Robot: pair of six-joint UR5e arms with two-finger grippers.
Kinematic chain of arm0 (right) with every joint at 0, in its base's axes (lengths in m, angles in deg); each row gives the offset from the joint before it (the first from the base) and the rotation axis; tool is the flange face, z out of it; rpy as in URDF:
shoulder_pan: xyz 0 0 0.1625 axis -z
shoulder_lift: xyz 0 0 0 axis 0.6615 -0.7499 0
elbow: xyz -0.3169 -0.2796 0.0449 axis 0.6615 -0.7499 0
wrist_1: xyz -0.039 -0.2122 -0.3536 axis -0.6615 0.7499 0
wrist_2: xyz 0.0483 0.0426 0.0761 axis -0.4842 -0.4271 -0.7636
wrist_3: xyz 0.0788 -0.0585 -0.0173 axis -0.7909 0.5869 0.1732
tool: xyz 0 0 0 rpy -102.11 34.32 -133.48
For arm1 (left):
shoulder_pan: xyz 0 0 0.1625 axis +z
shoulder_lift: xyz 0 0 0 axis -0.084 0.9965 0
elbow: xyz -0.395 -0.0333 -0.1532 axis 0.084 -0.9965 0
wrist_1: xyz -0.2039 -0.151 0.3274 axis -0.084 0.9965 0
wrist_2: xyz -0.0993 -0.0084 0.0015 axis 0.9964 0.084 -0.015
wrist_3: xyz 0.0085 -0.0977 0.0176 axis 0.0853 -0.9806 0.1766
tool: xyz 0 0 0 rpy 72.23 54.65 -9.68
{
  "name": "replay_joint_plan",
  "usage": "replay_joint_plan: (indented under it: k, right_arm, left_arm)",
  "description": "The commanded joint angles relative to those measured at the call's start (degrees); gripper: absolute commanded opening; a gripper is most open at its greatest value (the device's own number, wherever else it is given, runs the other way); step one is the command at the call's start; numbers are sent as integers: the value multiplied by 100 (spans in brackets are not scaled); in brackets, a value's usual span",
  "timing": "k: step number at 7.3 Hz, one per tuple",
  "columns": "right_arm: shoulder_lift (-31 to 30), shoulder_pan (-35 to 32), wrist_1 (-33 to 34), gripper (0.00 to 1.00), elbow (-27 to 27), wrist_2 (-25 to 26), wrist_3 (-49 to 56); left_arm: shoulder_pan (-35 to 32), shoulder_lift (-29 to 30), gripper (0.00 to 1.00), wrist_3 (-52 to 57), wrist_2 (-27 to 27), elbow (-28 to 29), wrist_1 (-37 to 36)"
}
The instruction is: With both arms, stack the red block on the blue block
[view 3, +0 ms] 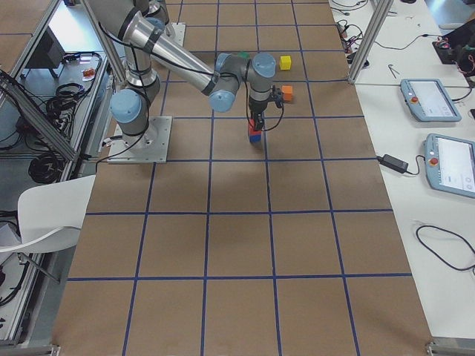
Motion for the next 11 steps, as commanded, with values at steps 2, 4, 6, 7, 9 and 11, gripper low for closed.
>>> replay_joint_plan:
  k: [2,4,6,7,9,11]
  right_arm:
    - [-17,0,-9,91,-60,-4,-110]
    - [-201,0,-358,100,-375,13,-497]
    - [-482,-26,-1898,100,-1207,5,-776]
    - [-657,-87,-2621,100,-1700,-13,-1127]
    - [-826,-367,-3608,100,-2379,-13,-1350]
    - [-782,-1120,-3613,100,-2496,-5,-2451]
  left_arm:
    - [0,29,100,2,15,-3,-134]
    - [0,55,100,-7,15,14,-134]
    - [-9,38,100,-42,24,6,-134]
    - [-9,72,100,-42,15,15,-134]
    - [-9,38,100,-25,24,-3,-134]
    - [-9,64,100,-24,24,-3,-134]
